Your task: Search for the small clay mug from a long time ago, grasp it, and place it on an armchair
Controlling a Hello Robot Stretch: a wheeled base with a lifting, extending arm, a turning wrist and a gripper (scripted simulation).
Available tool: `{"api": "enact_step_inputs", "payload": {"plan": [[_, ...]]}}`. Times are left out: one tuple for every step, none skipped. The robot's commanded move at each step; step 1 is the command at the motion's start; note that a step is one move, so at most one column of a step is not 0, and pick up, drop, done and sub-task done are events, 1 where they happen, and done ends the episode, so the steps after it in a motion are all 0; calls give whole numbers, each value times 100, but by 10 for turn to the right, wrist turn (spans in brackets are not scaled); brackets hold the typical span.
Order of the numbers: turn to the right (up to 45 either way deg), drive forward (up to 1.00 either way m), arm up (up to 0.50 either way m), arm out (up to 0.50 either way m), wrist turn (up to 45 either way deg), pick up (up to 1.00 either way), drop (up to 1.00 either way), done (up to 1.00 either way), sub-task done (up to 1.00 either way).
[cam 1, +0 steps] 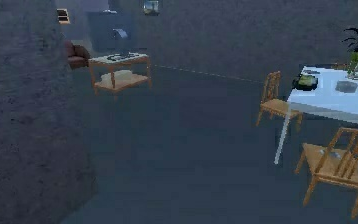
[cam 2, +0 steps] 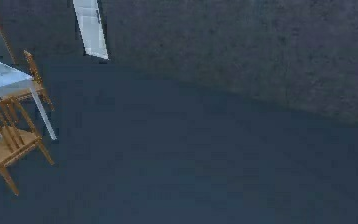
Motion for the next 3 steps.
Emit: {"api": "enact_step_inputs", "payload": {"plan": [[0, 100, 0, 0, 0, 0, 0, 0, 0], [0, 100, 0, 0, 0, 0, 0, 0, 0], [0, 100, 0, 0, 0, 0, 0, 0, 0]]}}
